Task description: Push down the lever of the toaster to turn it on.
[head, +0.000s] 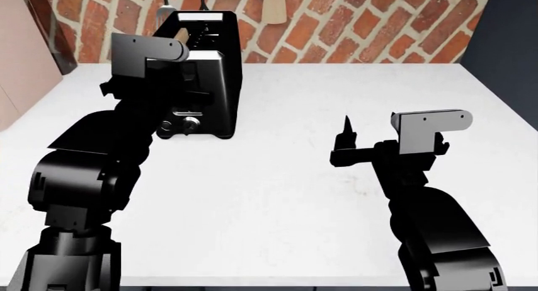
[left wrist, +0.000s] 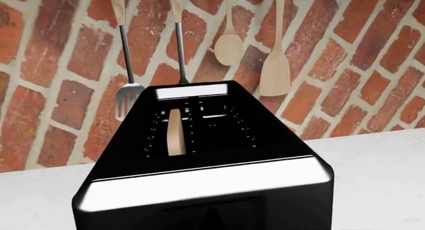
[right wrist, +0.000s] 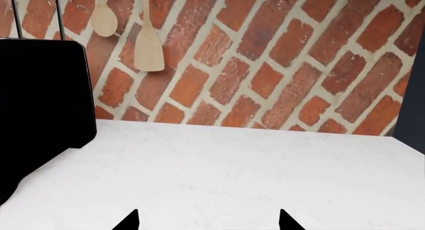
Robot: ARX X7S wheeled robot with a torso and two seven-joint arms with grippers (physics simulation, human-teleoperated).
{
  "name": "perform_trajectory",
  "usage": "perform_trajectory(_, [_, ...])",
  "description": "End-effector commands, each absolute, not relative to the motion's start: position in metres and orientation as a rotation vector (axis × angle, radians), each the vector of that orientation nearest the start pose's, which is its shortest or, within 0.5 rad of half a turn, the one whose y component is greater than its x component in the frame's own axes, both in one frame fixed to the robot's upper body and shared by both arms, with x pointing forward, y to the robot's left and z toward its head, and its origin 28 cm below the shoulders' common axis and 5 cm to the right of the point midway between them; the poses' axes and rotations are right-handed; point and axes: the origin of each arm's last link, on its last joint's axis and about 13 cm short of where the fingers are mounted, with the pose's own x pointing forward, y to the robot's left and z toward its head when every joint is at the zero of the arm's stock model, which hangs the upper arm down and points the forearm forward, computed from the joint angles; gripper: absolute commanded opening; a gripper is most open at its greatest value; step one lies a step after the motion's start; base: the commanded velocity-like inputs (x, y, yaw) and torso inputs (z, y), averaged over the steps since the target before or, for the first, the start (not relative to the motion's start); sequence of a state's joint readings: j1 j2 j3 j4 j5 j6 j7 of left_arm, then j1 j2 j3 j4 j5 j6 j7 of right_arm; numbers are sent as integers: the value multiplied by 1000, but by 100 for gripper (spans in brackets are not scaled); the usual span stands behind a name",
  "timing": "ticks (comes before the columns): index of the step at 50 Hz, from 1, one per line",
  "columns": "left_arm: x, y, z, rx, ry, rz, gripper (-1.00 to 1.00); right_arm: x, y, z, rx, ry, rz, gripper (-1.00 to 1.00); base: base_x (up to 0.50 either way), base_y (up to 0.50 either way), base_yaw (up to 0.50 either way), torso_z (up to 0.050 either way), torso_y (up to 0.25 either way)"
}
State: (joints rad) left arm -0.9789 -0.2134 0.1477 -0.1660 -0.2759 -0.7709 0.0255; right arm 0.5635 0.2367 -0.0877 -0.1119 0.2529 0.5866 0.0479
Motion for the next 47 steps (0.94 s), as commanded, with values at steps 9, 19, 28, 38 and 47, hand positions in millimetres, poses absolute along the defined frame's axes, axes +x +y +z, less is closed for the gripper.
perform_trajectory(9, [364,232,178,56,129,-162,-100,310,-131,145,-41,-56,57,100,0,0,0,0,0])
perform_trajectory(19, [366,227,146,36,209,-183,-100,309,-134,142,-38,-50,47,100,0,0,0,0,0])
perform_trajectory(28, [381,226,121,5,270,-171,-100,305,-140,141,-42,-47,25,100,0,0,0,0,0])
perform_trajectory(38, [378,226,120,3,277,-176,-100,305,-138,140,-42,-42,28,100,20,-3,-11,0,0])
perform_trajectory(47, [370,225,131,-7,247,-191,-100,304,-137,140,-42,-42,34,100,12,-3,-11,0,0])
